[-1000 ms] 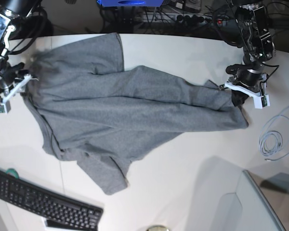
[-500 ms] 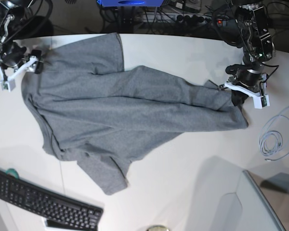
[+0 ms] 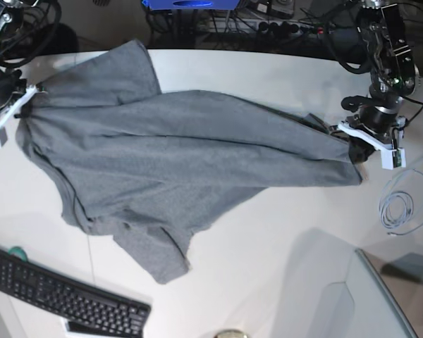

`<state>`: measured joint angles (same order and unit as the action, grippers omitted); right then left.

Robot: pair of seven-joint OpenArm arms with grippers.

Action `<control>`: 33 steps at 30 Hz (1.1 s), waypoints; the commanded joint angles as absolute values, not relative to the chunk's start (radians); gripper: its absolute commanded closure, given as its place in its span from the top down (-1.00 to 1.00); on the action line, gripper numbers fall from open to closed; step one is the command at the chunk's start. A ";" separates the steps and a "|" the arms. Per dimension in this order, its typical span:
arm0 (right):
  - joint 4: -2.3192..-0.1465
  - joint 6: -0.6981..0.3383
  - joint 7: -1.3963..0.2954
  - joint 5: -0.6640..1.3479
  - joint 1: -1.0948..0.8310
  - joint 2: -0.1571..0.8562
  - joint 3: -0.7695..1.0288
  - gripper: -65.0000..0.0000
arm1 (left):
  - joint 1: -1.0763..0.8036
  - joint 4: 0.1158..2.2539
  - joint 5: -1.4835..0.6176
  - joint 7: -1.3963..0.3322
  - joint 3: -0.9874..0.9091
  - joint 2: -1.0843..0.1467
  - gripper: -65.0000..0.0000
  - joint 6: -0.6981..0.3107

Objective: Layout the t-shirt on the table in an organized manner, then fold the t-shirt properly
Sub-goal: 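Lift the shirt with both grippers and lay it flat on the table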

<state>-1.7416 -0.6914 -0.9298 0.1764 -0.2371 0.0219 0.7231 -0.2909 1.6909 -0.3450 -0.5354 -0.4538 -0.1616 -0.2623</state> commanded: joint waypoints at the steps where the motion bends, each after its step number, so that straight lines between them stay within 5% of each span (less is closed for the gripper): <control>1: -1.793 -0.698 -0.932 0.191 -0.226 0.031 0.720 -1.00 | -0.282 1.733 -0.352 -0.529 -0.455 -0.173 -1.00 -0.268; 10: -1.652 -0.698 -0.986 0.102 0.110 0.180 0.555 -1.00 | 0.068 1.682 -0.266 -0.691 -0.321 -0.254 -1.00 -0.268; 22: -1.122 -0.698 -0.720 -0.222 0.766 0.282 0.418 -1.00 | 0.766 1.069 -0.068 -0.624 -0.059 -0.183 -1.00 -0.268; 28: -1.118 -0.698 -0.708 -0.260 1.015 0.352 0.357 -1.00 | 1.041 0.981 -0.077 -0.601 -0.073 -0.159 -1.00 -0.268; 33: -1.320 -0.698 -0.800 -0.260 1.104 0.424 0.283 -1.00 | 1.093 1.194 -0.079 -0.664 -0.091 -0.176 -1.00 -0.268</control>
